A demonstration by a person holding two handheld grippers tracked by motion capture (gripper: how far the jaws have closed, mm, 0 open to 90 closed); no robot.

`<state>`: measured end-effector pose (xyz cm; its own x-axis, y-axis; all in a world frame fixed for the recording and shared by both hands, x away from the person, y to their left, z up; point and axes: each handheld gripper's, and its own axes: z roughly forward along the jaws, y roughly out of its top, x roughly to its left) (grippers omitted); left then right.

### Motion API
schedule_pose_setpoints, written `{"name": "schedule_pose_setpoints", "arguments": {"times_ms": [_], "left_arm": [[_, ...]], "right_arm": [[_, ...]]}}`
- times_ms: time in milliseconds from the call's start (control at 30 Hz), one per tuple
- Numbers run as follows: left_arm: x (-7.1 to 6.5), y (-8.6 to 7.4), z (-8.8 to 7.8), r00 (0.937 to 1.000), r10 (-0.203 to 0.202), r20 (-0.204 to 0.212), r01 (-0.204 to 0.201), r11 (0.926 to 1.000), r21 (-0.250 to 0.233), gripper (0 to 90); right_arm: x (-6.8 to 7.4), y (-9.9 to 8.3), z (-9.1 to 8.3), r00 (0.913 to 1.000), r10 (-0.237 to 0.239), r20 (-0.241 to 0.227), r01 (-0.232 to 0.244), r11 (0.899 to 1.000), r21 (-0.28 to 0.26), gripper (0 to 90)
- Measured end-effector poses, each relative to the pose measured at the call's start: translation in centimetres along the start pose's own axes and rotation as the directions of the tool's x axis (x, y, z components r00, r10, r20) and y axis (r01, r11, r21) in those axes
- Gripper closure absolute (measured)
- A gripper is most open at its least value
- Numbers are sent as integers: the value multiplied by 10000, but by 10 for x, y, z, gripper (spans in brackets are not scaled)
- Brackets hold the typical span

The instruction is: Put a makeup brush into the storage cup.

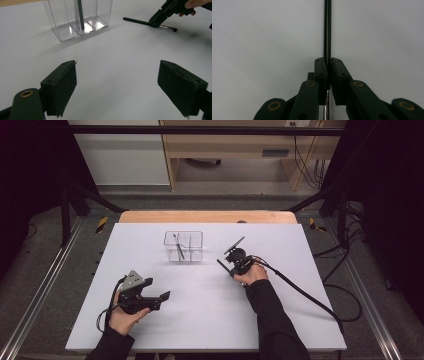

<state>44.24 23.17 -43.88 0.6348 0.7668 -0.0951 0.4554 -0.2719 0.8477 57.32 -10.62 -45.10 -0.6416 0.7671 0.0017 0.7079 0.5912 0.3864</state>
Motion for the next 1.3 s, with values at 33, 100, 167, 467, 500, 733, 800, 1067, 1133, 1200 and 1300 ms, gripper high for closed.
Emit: {"name": "schedule_pose_setpoints", "arguments": {"times_ms": [33,100,167,467,500,733,800,1067,1133,1200,1300], "left_arm": [[0,0,0,10000,-2,-7,2,10000,2,150],[0,0,0,10000,-12,-6,12,10000,-6,150],[0,0,-1,10000,1,-25,-1,10000,-27,150],[-1,1,-2,10000,50,23,-50,10000,-67,149],[-1,1,-2,10000,74,30,-73,10000,-68,149],[-5,3,-2,9996,255,107,-255,9997,-19,147],[-6,3,-2,9993,330,146,-330,9995,-15,147],[-14,6,-2,9964,781,330,-784,9969,81,140],[-16,7,-2,9948,947,361,-953,9954,133,138],[-18,8,-1,9932,1100,393,-1107,9937,172,137],[-21,10,-1,9907,1266,507,-1279,9915,230,134]], "right_arm": [[0,0,0,10000,19,3,-19,10000,-10,842],[0,0,-1,10000,41,8,-41,10000,-12,843],[0,-1,-3,10000,38,15,-38,10000,-40,843],[5,-6,-32,9995,-243,-210,233,9985,-486,843],[6,-8,-35,9991,-320,-261,304,9978,-595,843],[19,-19,-55,9945,-784,-689,716,9928,-958,843],[23,-22,-60,9925,-949,-768,868,9910,-1023,844],[38,-36,-78,9792,-1674,-1145,1518,9793,-1336,843],[42,-39,-79,9749,-1862,-1221,1697,9763,-1340,843],[46,-42,-80,9700,-2043,-1321,1871,9735,-1315,843],[51,-46,-82,9625,-2242,-1527,2046,9696,-1340,843]]}}
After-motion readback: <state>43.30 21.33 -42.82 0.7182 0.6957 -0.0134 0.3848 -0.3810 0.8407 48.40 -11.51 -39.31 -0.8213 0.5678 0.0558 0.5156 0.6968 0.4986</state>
